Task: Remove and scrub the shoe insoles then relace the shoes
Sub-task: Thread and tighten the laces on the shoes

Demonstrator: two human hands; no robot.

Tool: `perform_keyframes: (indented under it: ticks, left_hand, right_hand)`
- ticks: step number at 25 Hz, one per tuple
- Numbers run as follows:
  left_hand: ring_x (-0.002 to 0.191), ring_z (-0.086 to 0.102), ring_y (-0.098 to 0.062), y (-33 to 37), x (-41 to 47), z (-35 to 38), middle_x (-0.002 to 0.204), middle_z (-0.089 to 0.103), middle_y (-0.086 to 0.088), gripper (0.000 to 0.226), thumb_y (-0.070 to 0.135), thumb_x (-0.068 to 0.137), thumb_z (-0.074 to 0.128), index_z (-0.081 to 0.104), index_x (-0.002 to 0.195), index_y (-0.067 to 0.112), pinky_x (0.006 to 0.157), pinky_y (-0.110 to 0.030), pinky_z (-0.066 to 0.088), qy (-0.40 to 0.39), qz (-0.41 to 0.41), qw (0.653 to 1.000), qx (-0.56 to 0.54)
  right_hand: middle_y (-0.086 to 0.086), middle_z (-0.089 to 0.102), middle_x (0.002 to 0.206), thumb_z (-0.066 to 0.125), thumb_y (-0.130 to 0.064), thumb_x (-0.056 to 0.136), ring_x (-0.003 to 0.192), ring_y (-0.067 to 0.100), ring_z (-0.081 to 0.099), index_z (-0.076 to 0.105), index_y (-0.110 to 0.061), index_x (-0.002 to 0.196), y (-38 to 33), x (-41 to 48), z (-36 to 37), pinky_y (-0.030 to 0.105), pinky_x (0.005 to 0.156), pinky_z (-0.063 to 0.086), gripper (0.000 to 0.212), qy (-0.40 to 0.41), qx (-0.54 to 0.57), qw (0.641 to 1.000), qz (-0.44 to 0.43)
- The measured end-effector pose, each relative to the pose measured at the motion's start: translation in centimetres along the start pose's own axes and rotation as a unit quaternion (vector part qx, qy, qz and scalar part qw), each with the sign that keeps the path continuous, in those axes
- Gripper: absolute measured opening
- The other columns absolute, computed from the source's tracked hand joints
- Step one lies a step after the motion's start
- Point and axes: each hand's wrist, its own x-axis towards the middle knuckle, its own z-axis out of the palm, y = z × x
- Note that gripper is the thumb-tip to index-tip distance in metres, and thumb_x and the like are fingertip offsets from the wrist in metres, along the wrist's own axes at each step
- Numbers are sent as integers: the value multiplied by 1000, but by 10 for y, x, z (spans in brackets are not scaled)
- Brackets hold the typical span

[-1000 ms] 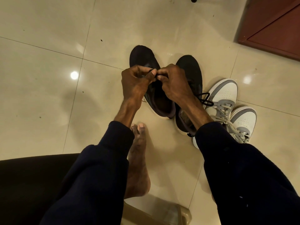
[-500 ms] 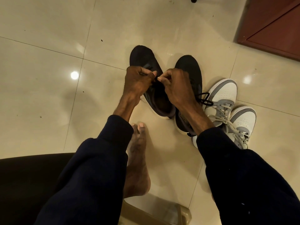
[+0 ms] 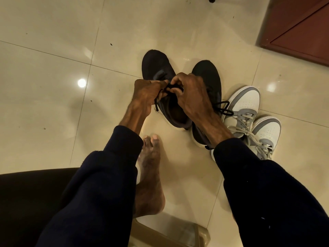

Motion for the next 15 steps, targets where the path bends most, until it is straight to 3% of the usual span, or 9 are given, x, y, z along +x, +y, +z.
perform_keyframes:
  ticks: [6, 10, 12, 15]
  left_hand:
    - [73, 75, -21, -1, -3, -7, 88, 78, -13, 17, 13, 86, 81, 71, 94, 3, 72, -27, 61, -2, -33, 995, -91]
    - [69, 74, -16, -4, 1, -12, 85, 78, -9, 17, 14, 89, 77, 71, 101, 4, 60, -22, 56, -11, -70, 990, -120]
    - [68, 74, -12, -6, 9, -20, 84, 77, -6, 15, 17, 94, 74, 69, 100, 4, 57, -20, 56, -9, -88, 989, -115]
    - [59, 72, -6, -11, 22, -24, 92, 76, -8, 24, 22, 98, 70, 66, 108, 0, 52, -18, 55, 20, -94, 990, -100]
  right_hand:
    - [4, 71, 91, 73, -20, 91, 90, 24, 62, 71, -11, 92, -5, -3, -4, 45, 77, 53, 9, 27, -68, 997, -39]
    - [9, 61, 106, 68, -16, 87, 99, 26, 58, 67, -11, 87, -15, -8, -13, 44, 76, 52, 6, 79, -106, 990, -43]
    - [10, 55, 108, 68, -16, 83, 100, 24, 55, 66, -11, 84, -13, -10, -22, 42, 73, 52, 5, 122, -98, 988, -18]
    - [7, 50, 110, 67, -18, 85, 104, 23, 52, 65, -14, 86, -3, -24, -26, 44, 78, 52, 5, 124, -98, 986, 46]
